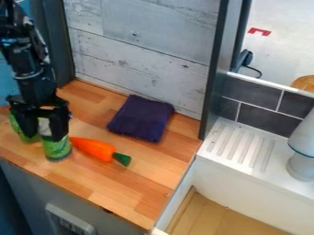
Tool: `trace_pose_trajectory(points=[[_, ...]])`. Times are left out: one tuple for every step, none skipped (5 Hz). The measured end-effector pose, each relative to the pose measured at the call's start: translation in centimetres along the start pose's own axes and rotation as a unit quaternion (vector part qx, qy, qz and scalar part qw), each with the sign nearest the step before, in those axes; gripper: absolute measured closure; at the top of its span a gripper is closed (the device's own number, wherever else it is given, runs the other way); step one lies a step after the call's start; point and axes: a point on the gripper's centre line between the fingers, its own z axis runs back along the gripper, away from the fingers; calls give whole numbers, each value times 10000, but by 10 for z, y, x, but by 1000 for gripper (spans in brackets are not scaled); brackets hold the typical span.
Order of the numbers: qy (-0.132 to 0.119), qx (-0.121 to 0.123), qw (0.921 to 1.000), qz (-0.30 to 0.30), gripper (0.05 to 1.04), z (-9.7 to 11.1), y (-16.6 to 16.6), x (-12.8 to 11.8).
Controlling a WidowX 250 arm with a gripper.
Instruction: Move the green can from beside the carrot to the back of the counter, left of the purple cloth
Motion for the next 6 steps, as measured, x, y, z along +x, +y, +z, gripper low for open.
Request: trace_pose_trajectory(points=[[-22,6,10000,30,220,0,0,1],[-22,32,10000,35,220,1,1,1],[-34,-17,10000,25,220,11,-4,-1],[-267,7,9995,-161,220,42,-25,1],[-386,-166,9990,-125,220,65,-47,14],[-385,-231,9990,-47,220,71,-55,40]])
